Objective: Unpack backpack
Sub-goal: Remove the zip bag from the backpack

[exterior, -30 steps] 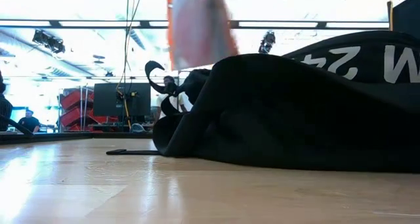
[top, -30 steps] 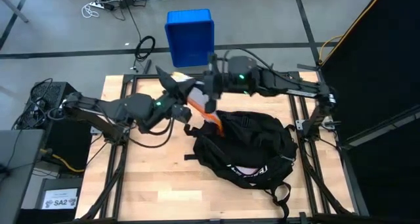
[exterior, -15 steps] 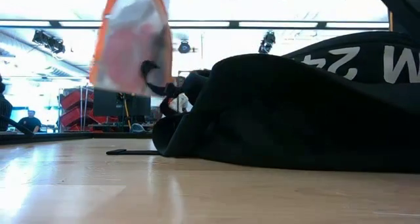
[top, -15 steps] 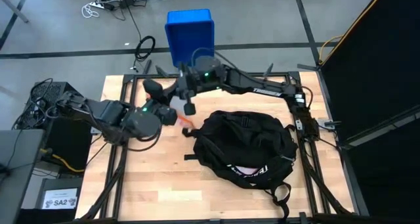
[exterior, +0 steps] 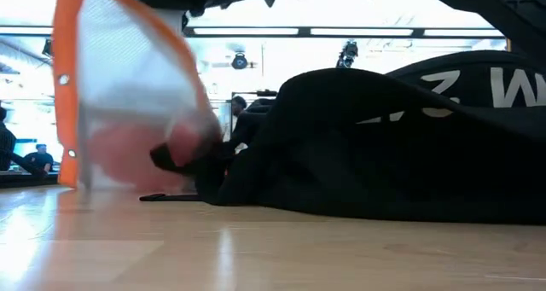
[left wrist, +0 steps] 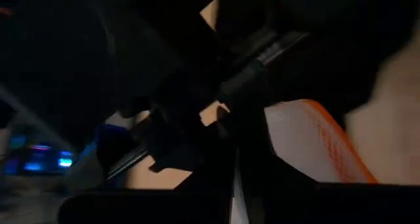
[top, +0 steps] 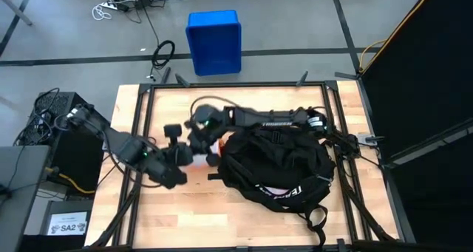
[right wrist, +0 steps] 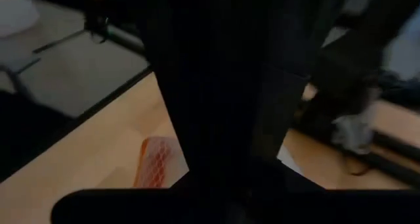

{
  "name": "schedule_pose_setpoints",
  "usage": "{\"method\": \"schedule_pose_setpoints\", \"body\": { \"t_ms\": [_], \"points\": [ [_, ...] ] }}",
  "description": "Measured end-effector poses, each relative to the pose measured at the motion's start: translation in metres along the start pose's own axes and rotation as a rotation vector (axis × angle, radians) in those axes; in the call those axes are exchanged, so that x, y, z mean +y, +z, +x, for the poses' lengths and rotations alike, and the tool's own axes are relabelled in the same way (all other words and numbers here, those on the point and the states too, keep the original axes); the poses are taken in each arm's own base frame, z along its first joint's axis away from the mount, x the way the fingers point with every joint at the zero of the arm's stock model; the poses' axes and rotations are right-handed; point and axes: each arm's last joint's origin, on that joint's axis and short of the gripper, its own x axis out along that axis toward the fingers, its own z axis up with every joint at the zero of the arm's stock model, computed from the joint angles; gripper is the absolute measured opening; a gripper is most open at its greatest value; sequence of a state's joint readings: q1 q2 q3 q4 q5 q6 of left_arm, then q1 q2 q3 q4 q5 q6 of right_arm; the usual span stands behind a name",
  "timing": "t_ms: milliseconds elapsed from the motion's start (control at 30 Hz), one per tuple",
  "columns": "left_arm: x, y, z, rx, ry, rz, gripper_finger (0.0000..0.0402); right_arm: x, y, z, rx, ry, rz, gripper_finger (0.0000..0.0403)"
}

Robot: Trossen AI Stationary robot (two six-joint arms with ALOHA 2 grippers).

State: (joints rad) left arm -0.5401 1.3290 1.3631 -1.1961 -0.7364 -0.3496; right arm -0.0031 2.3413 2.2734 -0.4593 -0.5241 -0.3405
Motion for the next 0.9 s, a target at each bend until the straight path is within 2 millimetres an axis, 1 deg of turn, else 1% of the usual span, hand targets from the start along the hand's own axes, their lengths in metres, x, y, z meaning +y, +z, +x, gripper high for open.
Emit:
{"method": "schedule_pose_setpoints", "body": {
  "t_ms": [133,233,333,467,600,700,767,900],
  "points": [
    [-0.024,-0.014,0.011,0.033,-0.1,-0.099,0.0,0.014,-0.015,0.026,0.053,0.041,0.016,0.0002],
    [-0.041,-0.025,0.018,0.035,-0.169,-0.136,0.0,0.026,-0.023,0.042,0.095,0.043,0.02,0.0018],
    [-0.057,-0.039,0.027,0.045,-0.209,-0.144,0.0,0.037,-0.035,0.059,0.15,0.058,-0.002,0.0054],
    [-0.069,-0.058,0.036,0.066,-0.194,-0.151,0.0,0.045,-0.046,0.071,0.196,0.074,-0.014,0.0125],
    [-0.075,-0.073,0.042,0.078,-0.162,-0.145,0.0012,0.051,-0.049,0.073,0.261,0.022,-0.069,0.0199],
    [-0.075,-0.077,0.042,0.1,-0.152,-0.118,0.0033,0.051,-0.047,0.069,0.301,-0.023,-0.116,0.0246],
    [-0.071,-0.074,0.039,0.099,-0.134,-0.106,0.0051,0.051,-0.039,0.061,0.302,-0.038,-0.129,0.027],
    [-0.061,-0.065,0.029,0.056,-0.041,-0.086,0.0092,0.051,-0.006,0.029,0.251,-0.07,-0.144,0.0299]
  ]
}}
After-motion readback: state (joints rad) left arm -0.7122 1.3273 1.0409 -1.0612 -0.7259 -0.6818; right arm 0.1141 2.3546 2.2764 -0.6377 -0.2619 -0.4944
